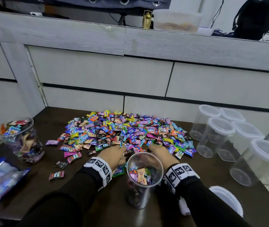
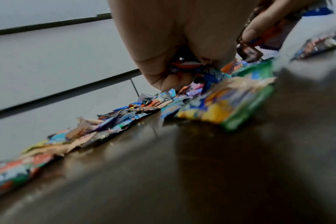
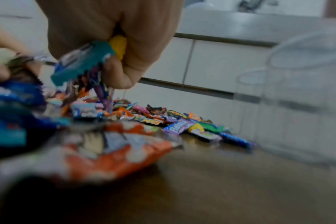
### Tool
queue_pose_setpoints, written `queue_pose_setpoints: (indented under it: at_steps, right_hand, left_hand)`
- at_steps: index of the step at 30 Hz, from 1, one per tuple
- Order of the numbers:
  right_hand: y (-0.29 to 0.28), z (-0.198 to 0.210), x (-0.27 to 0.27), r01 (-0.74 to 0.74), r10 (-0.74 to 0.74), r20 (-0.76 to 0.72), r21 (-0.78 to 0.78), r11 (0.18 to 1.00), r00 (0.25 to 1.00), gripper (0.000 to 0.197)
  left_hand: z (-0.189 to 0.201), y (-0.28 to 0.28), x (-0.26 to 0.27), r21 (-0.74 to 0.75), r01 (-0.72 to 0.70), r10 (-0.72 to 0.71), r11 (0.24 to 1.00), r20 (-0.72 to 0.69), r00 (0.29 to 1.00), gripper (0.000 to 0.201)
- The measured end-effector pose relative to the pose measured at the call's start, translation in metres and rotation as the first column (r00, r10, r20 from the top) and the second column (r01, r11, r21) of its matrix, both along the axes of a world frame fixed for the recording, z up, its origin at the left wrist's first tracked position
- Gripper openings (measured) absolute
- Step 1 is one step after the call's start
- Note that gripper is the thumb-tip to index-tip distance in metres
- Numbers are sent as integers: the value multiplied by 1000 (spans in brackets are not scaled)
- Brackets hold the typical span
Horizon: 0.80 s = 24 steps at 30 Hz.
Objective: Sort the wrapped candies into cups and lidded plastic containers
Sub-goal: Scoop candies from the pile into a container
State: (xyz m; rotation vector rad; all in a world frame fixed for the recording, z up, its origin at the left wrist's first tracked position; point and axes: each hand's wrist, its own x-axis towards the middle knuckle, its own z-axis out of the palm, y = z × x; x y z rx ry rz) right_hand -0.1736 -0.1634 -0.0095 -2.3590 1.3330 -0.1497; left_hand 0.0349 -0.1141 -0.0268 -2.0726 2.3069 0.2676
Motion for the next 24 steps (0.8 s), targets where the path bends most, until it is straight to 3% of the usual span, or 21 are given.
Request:
queue_pose_setpoints:
  at_steps: [3, 9, 13, 16, 21, 24]
  right_hand:
    - [2, 10, -8, 78, -71, 102, -67, 995, 992, 18]
    - [9, 25, -18, 140, -107, 242, -125, 982, 964, 28]
    - [18, 43, -20, 178, -104, 349, -188, 966, 931, 27]
    - [26, 57, -21, 190, -76, 401, -253, 949, 913, 25]
    - [33, 65, -19, 230, -90, 427, -287, 930, 900, 32]
    - [36, 67, -20, 233, -93, 423, -292, 928, 901, 34]
  left_hand:
    - [2, 4, 1, -33, -81, 75, 996, -147, 986, 44]
    - [22, 14, 0, -111, -250, 189, 962, -392, 900, 29]
    - [49, 21, 0, -210, -341, 171, 916, -563, 808, 19]
    - [72, 27, -5, -315, -409, 115, 856, -657, 745, 28]
    - [105, 41, -21, -405, -370, -33, 836, -711, 702, 32]
    - [121, 57, -35, -414, -196, -132, 889, -641, 756, 22]
